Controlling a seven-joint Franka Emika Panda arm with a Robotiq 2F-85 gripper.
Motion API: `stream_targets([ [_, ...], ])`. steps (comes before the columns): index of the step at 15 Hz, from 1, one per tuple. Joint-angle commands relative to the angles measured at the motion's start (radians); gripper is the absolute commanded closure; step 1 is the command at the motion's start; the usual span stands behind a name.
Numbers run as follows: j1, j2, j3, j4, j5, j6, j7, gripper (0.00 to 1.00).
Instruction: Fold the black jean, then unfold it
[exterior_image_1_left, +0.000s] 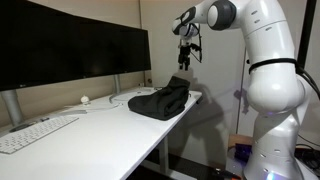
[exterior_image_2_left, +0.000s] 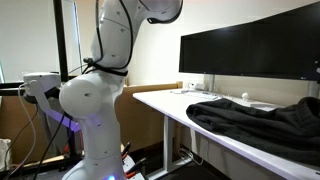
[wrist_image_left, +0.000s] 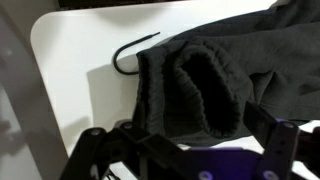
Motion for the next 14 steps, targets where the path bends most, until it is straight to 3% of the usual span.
stream_targets([
  [1, -0.054, 0.065, 0.044, 0.073, 0.033, -0.068, -0.013, 0.0],
  [14, -0.151, 0.193, 0.131, 0.223, 0.038, -0.155, 0.016, 0.0],
])
